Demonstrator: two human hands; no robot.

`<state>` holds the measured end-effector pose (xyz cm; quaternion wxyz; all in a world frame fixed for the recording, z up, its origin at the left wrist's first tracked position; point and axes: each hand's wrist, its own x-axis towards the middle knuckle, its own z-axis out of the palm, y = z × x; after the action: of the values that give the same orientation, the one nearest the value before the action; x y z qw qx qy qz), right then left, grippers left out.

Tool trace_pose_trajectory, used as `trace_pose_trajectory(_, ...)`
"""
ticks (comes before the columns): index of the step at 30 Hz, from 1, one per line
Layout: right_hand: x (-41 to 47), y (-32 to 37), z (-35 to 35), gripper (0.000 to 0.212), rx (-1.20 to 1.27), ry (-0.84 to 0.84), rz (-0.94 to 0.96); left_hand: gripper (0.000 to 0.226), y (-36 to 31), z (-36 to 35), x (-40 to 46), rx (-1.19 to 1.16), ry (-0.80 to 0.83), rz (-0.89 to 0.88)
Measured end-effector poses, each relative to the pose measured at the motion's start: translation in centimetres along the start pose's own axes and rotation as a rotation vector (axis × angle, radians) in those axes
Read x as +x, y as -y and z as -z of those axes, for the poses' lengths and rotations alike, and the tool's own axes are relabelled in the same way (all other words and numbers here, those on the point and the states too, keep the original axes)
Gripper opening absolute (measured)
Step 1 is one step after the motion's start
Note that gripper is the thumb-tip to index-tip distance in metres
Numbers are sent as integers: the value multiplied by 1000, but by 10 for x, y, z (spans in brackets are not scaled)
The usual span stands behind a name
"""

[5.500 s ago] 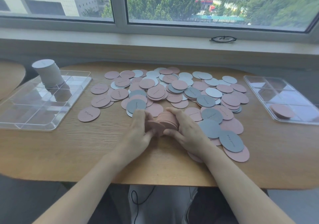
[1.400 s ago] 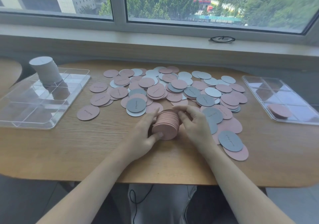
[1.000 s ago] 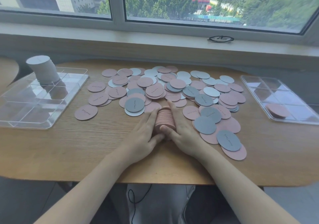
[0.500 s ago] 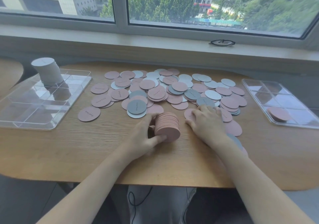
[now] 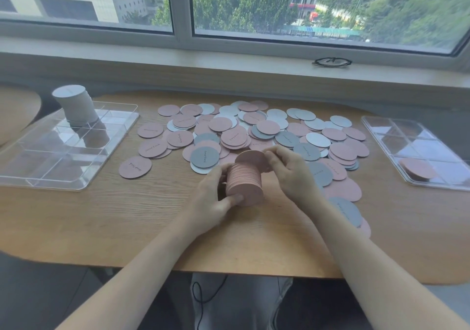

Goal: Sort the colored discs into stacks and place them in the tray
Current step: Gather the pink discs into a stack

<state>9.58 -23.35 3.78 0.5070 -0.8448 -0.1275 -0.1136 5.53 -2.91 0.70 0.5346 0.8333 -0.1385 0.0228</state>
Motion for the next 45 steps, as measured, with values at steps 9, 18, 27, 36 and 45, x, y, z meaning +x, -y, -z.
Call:
trace_pose_trajectory(9, -11, -14, -17, 87, -137, 370, 117, 76, 7, -2, 2, 198, -73, -39)
trace_pose_trajectory(18, -15, -20, -21, 83, -214, 308, 164, 79, 6, -4, 3, 353, 33, -59)
trace_pose_trajectory(27, -8, -26, 4, 76, -240, 165, 34, 34, -1, 13, 35, 197, -229, -116)
trace_pose_trajectory(36, -8, -25, 1, 69, -236, 133, 75, 53, 15, 6, 133, 620, -4, -77)
trace_pose_trajectory(45, -6, -28, 2, 65, -223, 126, 87, 34, 18, 9, 149, 781, -15, -140)
